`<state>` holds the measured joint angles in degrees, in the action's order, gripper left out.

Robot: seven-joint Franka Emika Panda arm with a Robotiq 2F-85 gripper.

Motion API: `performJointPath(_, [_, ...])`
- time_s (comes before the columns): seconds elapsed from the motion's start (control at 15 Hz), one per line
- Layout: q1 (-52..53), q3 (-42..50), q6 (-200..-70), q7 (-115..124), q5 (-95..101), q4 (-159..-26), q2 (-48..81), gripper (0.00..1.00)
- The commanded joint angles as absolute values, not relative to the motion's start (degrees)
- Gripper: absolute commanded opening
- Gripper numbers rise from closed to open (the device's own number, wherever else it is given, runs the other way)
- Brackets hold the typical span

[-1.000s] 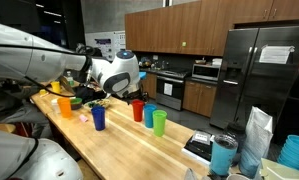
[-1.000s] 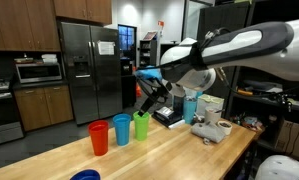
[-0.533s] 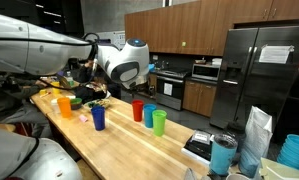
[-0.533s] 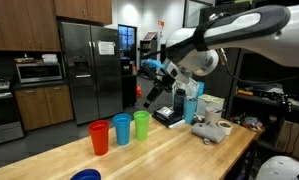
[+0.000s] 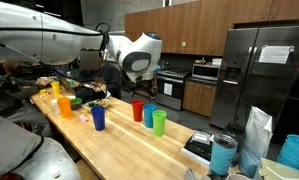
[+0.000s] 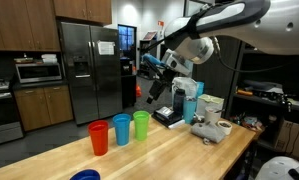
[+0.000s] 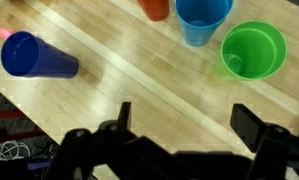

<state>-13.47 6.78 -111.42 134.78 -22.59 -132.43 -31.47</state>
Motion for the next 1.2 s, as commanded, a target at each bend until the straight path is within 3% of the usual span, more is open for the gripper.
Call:
performJointPath(0.0, [-14.73,6.75,-106.82,136.96,-20.88,-127.49,-28.27,1.00])
performJointPath(1.13, [-15.00,6.81,-106.08,136.53,-17.11,-126.69,-26.47,1.00])
